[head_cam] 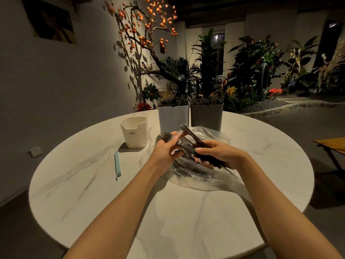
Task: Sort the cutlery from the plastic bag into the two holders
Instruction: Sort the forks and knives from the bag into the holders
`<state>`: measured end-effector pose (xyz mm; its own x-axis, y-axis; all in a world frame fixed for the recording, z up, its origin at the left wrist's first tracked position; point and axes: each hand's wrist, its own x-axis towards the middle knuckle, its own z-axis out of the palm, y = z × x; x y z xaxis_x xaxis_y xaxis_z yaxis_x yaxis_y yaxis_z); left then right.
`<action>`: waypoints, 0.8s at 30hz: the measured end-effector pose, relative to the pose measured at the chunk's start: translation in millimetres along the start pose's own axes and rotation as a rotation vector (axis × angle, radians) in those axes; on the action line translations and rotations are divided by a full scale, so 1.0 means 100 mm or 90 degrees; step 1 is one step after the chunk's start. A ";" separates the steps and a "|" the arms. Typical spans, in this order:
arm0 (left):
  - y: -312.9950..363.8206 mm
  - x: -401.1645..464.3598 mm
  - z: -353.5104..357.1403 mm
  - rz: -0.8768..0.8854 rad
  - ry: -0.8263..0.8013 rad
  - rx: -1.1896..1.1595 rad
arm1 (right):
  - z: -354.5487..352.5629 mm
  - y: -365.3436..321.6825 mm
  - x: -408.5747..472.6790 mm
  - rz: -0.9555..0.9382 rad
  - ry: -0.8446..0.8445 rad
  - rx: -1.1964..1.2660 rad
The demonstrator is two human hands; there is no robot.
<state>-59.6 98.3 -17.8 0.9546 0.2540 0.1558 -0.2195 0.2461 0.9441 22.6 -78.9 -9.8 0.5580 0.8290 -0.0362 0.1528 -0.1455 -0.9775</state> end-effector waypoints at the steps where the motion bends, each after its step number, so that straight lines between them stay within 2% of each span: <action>1: 0.01 -0.01 0.00 -0.001 -0.007 -0.003 | 0.00 0.00 0.00 -0.003 0.004 0.002; 5: 0.04 0.00 -0.02 0.012 -0.033 -0.028 | 0.01 0.00 0.02 -0.016 0.032 -0.004; 9: 0.04 0.02 -0.03 0.023 0.003 -0.029 | 0.01 0.00 0.04 -0.012 0.058 -0.020; 13: 0.03 0.02 -0.03 0.030 0.049 -0.027 | 0.02 -0.01 0.02 -0.004 0.045 -0.006; 24: -0.04 0.02 0.03 -0.023 0.043 -0.059 | 0.11 -0.05 -0.07 0.006 -0.014 -0.039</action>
<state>-56.0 94.7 -20.3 0.9472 0.3046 0.0999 -0.2063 0.3409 0.9172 9.0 -78.2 -7.2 0.5416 0.8392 -0.0498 0.1979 -0.1848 -0.9627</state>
